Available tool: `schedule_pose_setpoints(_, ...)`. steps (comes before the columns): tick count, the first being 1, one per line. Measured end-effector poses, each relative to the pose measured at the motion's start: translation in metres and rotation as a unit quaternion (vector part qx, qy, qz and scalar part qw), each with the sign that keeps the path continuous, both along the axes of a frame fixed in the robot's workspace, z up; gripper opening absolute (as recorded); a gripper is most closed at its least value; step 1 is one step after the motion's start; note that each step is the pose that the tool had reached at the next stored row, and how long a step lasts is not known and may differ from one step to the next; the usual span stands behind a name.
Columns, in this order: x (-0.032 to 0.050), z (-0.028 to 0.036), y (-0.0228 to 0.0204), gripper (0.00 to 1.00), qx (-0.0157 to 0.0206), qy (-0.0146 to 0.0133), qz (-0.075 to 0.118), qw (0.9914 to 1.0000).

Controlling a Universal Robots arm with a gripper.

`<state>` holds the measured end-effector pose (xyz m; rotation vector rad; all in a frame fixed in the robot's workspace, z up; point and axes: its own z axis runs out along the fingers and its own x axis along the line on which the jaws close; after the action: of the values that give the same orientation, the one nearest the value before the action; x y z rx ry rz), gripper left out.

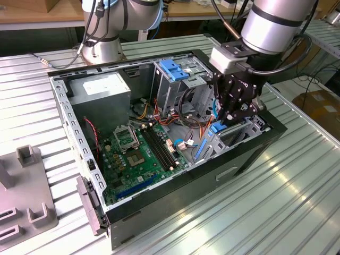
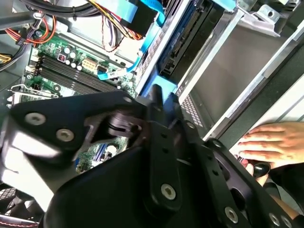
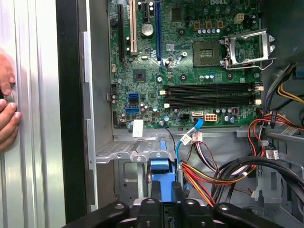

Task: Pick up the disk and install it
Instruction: 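Insert the disk into the insertion slot, then insert the first disk wire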

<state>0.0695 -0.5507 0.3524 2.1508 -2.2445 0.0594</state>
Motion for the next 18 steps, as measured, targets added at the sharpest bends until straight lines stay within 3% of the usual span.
schedule_pose_setpoints(3,0.0038,0.0,0.0,0.11,-0.0001,0.0,0.0,1.0)
schedule_pose_setpoints(18,0.0041,0.0,0.0,0.11,-0.0001,0.0,0.0,1.0)
